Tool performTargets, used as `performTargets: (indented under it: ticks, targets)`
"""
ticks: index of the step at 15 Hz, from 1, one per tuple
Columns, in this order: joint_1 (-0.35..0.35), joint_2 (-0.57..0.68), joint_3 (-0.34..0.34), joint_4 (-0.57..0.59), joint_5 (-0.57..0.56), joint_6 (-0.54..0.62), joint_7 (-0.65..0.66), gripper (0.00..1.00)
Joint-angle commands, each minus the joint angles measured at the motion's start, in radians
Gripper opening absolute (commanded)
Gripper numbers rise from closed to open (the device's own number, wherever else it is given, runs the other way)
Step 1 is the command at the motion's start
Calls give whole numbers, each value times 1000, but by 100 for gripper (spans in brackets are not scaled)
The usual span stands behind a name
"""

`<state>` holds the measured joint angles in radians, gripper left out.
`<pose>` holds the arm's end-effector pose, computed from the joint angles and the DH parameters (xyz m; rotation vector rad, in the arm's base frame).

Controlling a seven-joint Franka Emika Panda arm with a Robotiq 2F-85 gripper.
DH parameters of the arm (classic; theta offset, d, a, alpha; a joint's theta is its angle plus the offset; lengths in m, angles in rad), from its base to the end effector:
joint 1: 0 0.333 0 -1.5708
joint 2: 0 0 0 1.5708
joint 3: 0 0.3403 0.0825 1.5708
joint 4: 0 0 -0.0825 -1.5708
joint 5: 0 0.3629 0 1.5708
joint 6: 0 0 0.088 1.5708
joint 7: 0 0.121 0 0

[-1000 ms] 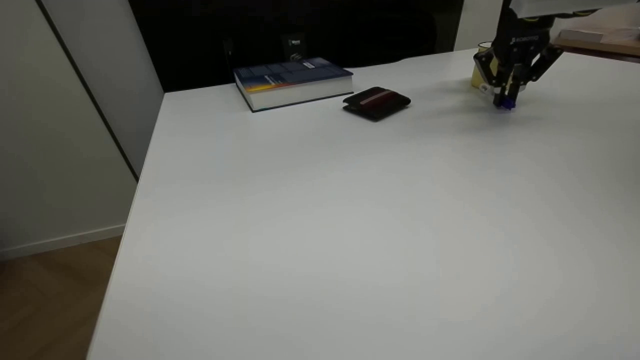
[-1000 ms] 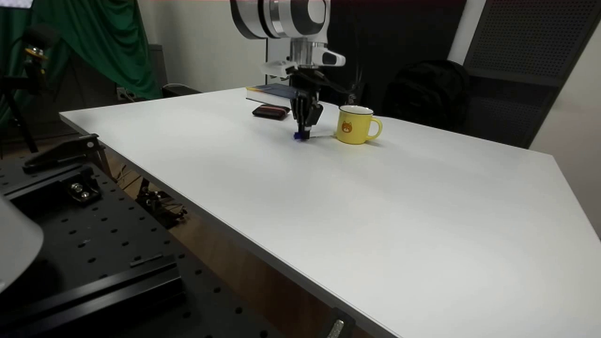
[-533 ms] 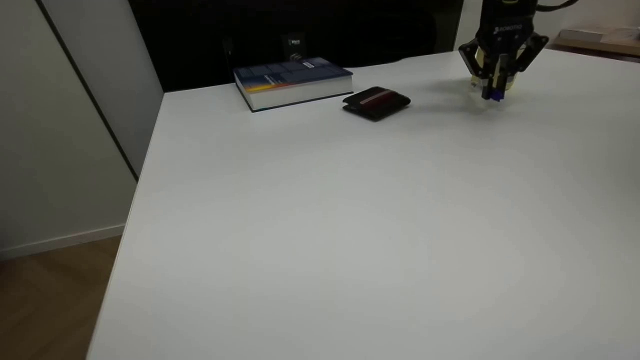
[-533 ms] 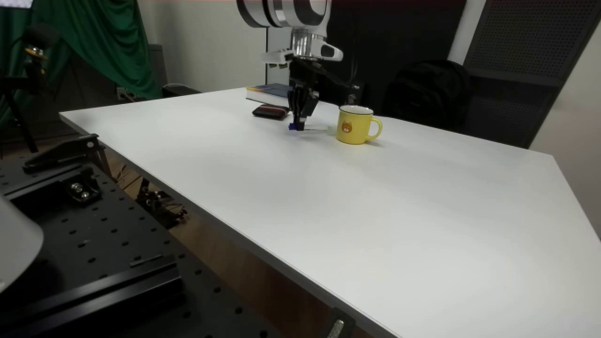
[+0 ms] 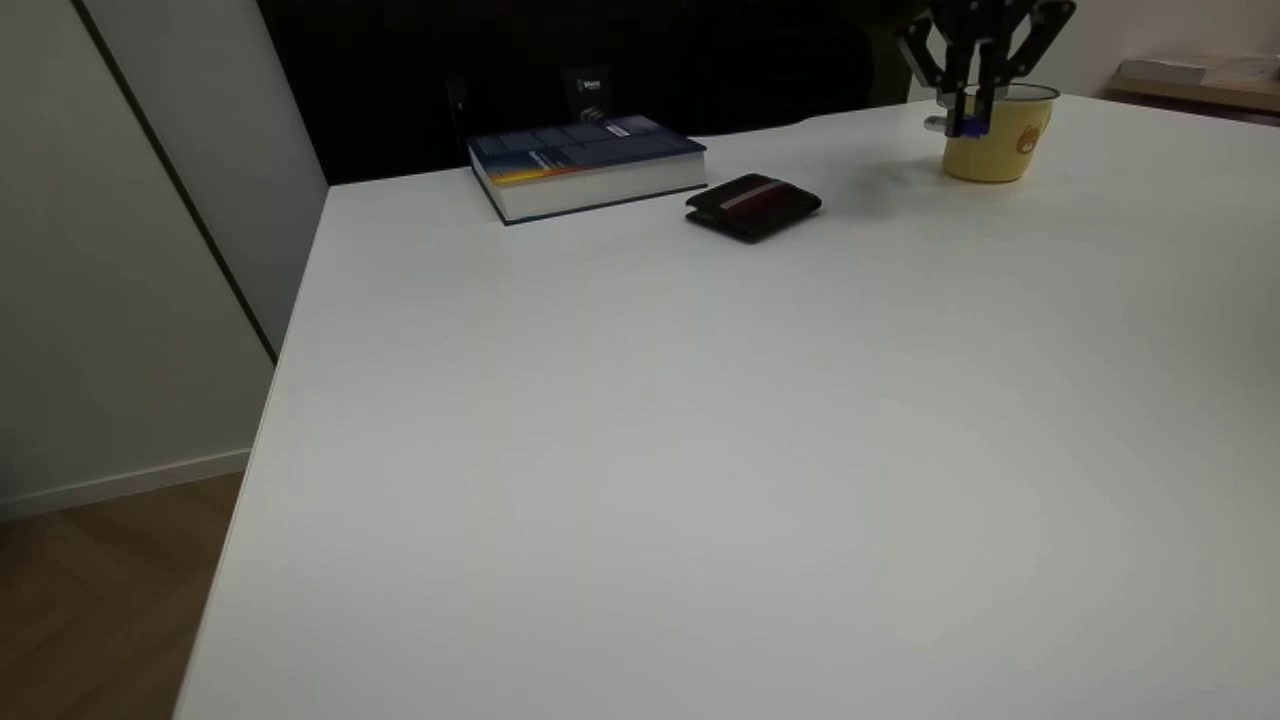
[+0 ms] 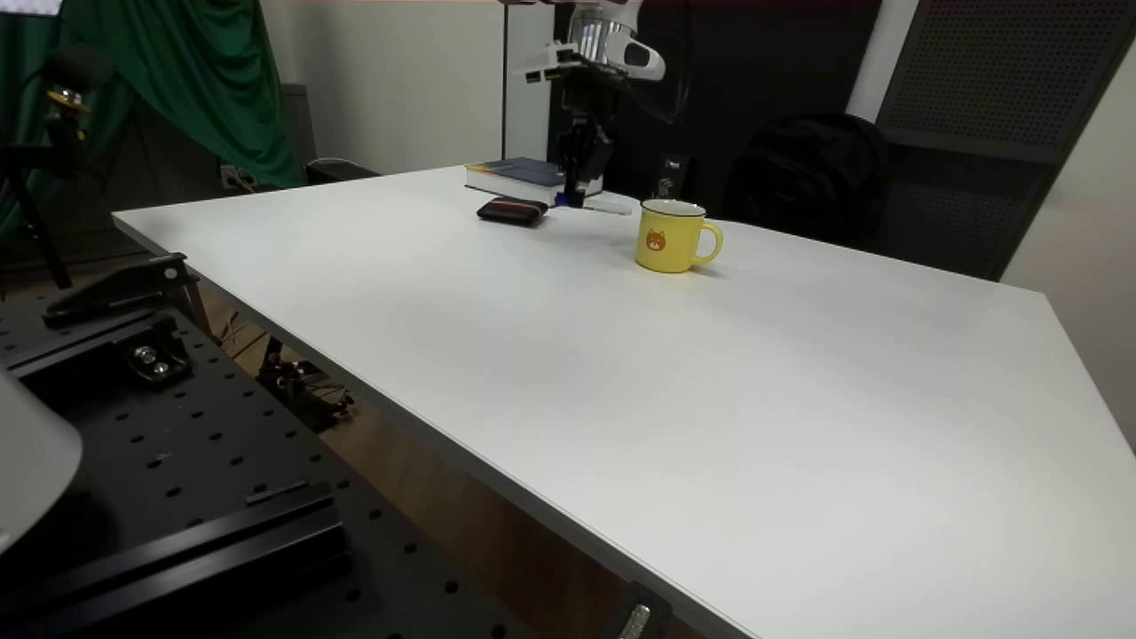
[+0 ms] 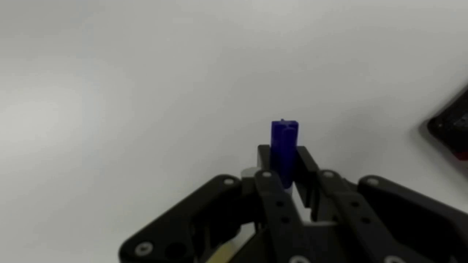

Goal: Put the marker in the mug

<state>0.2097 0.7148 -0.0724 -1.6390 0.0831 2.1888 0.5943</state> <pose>0.6603 0.1010 0.2055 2.9931 -0.7593 -0.2429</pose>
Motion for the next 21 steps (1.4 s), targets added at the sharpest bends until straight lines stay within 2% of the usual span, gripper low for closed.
performTargets:
  ticks: [1, 7, 13, 21]
  targets:
    - [-31, 7, 14, 92, 32, -77, 25, 5]
    - [-95, -30, 14, 153, 134, -152, 63, 5]
    - [-213, -39, 29, 184, 326, -290, 88, 5]
    - [-323, 7, 32, 193, 526, -335, 86, 5]
